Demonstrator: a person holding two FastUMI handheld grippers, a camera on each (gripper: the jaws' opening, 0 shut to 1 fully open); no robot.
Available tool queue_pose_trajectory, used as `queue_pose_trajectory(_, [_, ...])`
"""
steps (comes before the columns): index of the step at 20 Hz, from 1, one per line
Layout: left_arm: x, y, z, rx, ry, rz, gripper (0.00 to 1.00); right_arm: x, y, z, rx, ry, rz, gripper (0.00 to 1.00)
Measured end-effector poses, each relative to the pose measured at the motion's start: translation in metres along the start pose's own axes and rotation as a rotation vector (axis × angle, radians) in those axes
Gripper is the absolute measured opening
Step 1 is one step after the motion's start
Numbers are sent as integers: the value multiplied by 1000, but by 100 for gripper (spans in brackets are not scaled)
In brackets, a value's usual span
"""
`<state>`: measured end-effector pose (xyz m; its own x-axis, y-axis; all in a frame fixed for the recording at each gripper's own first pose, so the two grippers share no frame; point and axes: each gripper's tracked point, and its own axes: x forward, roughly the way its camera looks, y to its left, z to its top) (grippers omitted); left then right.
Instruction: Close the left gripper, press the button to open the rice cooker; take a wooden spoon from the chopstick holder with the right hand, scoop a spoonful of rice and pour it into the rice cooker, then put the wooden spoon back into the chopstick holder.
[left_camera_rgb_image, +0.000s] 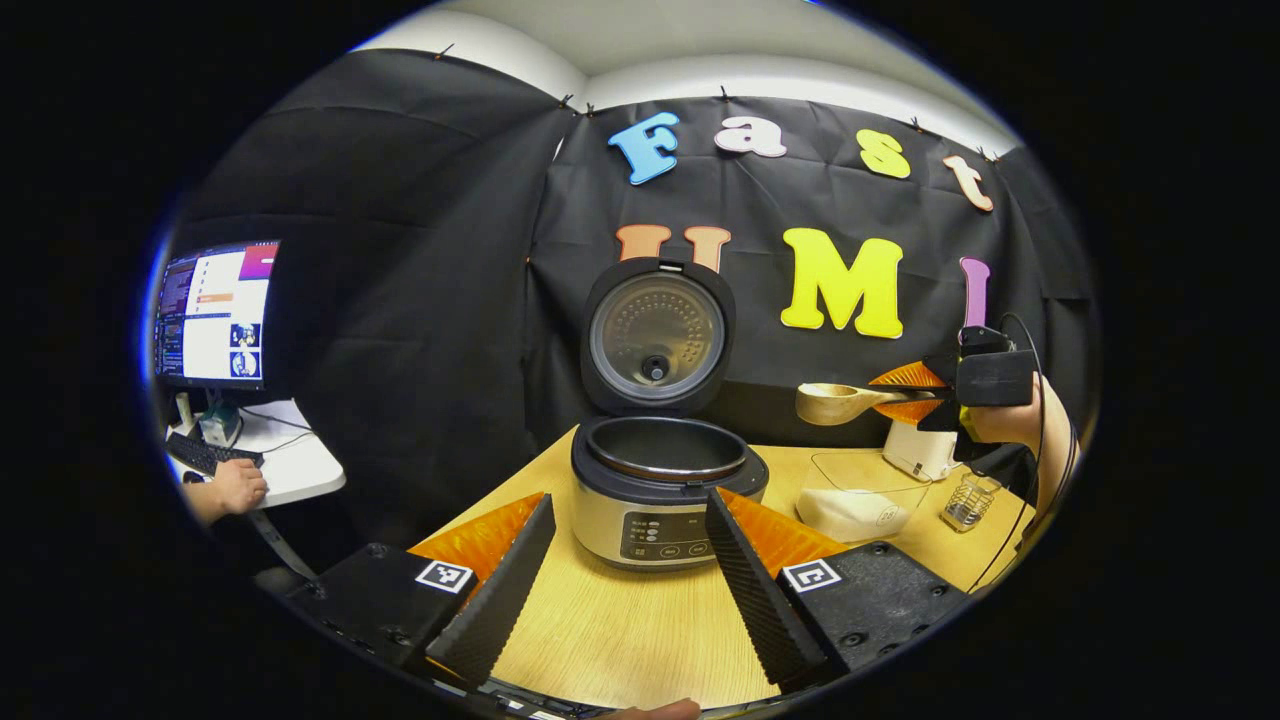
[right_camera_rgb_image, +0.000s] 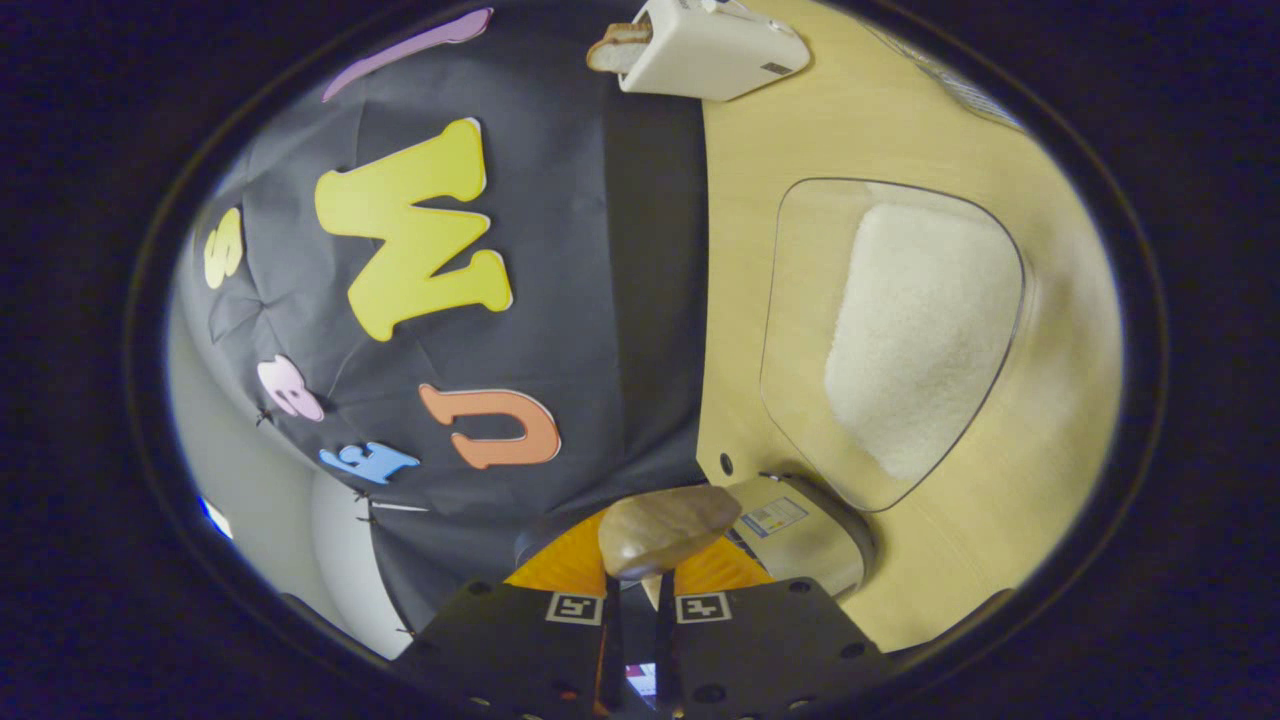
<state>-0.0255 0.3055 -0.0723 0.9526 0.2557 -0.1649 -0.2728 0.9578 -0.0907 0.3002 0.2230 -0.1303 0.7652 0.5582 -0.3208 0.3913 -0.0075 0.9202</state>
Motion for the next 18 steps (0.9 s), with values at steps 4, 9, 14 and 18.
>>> queue_pose_trajectory(4, [-1, 12, -1, 1, 10, 18, 96, 18, 7, -29, -38, 27, -23, 12])
queue_pose_trajectory(9, [-5, 24, 2, -10, 2, 27, 96, 50, 11, -87, -136, 76, -71, 12])
queue_pose_trajectory(14, [-9, 45, 8, -51, -19, 58, 96, 79, 17, -138, -275, 111, -124, 12])
queue_pose_trajectory(18, [-10, 51, 7, -70, -14, 63, 95, 97, 29, -151, -404, 82, -171, 11])
